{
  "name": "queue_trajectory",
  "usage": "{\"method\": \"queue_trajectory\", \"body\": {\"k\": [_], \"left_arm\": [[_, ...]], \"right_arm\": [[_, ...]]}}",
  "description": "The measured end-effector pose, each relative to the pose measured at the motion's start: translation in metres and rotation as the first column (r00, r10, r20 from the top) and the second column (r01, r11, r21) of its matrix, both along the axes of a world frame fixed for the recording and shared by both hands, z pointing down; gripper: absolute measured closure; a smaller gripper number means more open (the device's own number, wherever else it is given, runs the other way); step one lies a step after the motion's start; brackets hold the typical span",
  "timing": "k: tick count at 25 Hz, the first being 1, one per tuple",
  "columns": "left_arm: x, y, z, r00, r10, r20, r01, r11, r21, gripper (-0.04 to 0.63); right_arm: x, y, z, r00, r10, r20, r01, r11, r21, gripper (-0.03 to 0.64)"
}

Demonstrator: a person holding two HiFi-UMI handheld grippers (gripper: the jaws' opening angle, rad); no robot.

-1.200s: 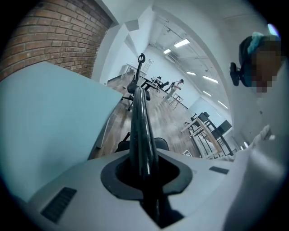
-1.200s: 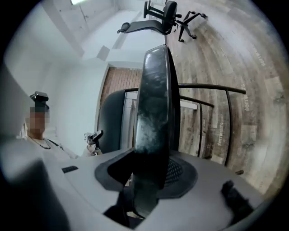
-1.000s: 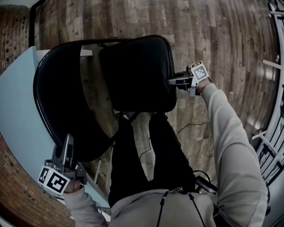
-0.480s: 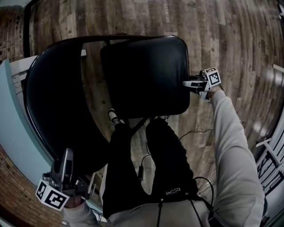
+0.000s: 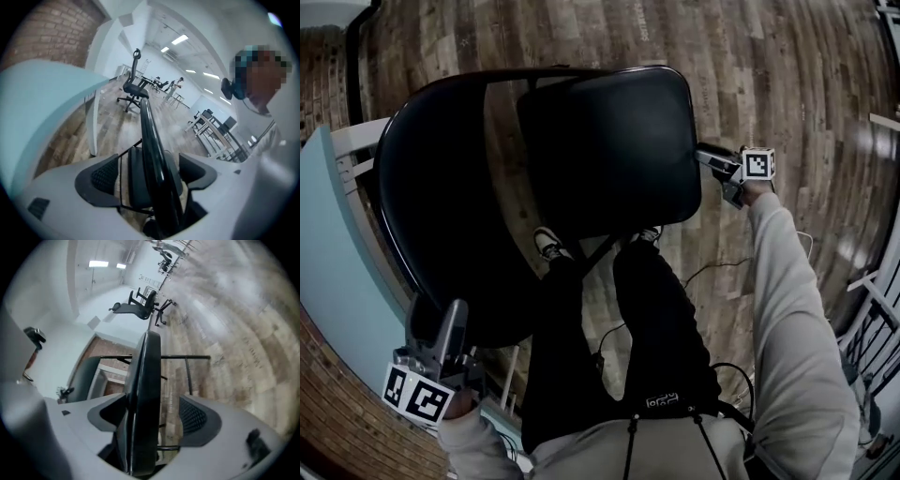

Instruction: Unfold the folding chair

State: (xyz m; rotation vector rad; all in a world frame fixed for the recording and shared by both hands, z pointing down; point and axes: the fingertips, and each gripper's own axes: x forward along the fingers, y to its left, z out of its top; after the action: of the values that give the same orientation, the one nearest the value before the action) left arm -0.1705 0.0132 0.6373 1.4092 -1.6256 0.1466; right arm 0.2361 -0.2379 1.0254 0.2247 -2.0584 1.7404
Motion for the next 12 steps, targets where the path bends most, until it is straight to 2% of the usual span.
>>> {"method": "queue_trajectory", "body": {"k": [1,2,4,7,9,12], "left_arm": [[-0.011,0.001,-0.011,0.997,0.027,0.077,-0.027,1.0,0.002,0.181],[-0.023,0.001,-0.023,0.988,0.049,0.148,-0.051,0.999,0.01,0.166],[-0.041,0.001,-0.05,0.97,0.071,0.23,-0.082,0.996,0.036,0.156],[-0.042,0.003,-0.102,0.958,0.141,0.249,-0.156,0.987,0.04,0.156],[-0.04,-0.001,-0.146,0.94,0.201,0.275,-0.224,0.973,0.053,0.156],[-0.036,-0.034,-0.216,0.93,0.237,0.279,-0.297,0.934,0.196,0.156]], "right_arm": [[0.009,-0.006,-0.007,0.995,0.021,-0.094,-0.017,0.999,0.041,0.273],[0.014,-0.016,-0.024,0.988,0.024,-0.152,-0.003,0.991,0.136,0.273],[0.007,-0.043,-0.095,0.988,0.041,-0.149,0.014,0.937,0.349,0.273],[-0.021,-0.056,-0.243,0.994,0.094,-0.055,-0.051,0.849,0.526,0.273],[-0.038,-0.045,-0.335,0.994,0.091,-0.063,-0.034,0.791,0.611,0.273],[-0.059,-0.031,-0.466,0.991,0.097,-0.091,0.001,0.68,0.733,0.275]]}}
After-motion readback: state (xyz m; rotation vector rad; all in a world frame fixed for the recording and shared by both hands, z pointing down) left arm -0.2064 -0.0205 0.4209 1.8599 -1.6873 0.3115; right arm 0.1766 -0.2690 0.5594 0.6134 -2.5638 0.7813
